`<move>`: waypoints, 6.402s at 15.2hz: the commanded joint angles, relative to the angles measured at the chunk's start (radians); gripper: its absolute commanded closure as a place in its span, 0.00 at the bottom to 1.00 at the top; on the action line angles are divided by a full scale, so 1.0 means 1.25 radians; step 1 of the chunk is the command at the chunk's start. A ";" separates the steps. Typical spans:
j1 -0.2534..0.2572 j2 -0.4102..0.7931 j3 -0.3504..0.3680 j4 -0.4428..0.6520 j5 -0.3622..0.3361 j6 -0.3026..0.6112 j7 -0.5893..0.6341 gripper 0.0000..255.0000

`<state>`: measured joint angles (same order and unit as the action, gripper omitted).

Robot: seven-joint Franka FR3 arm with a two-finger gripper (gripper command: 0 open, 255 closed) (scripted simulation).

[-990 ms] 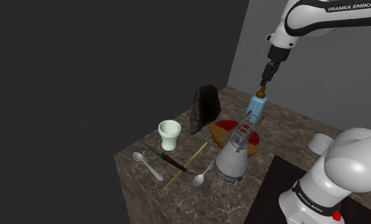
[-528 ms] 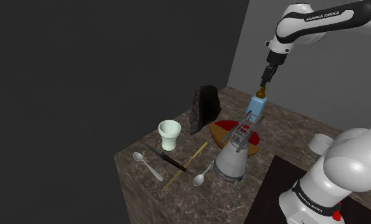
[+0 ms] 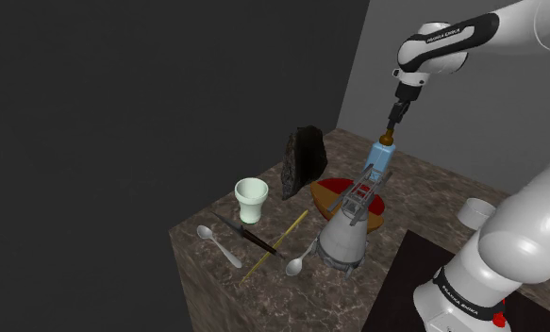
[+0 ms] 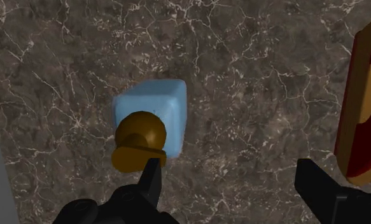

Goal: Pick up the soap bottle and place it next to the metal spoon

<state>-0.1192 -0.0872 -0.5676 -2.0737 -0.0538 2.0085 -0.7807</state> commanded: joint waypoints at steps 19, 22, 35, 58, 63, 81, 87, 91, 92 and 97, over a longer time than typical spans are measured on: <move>-0.056 0.226 -0.036 0.096 0.140 0.092 -0.154 0.00; -0.056 0.226 -0.036 0.096 0.140 0.092 -0.154 1.00; -0.051 0.203 -0.040 0.125 0.122 0.044 -0.143 1.00; -0.048 0.158 -0.048 0.326 0.088 -0.193 -0.121 1.00; -0.051 0.163 -0.049 0.385 0.091 -0.248 -0.123 1.00; -0.093 0.241 -0.061 0.674 0.140 -0.473 -0.149 1.00; -0.134 0.299 -0.065 0.819 0.179 -0.568 -0.164 1.00; -0.181 0.355 -0.065 0.947 0.219 -0.646 -0.174 1.00; -0.142 0.322 -0.062 0.888 0.195 -0.617 -0.152 1.00; -0.004 0.203 -0.033 0.690 0.113 -0.518 -0.036 1.00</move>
<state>-0.1504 0.1875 -0.6168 -1.1713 0.1020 1.3361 -0.8541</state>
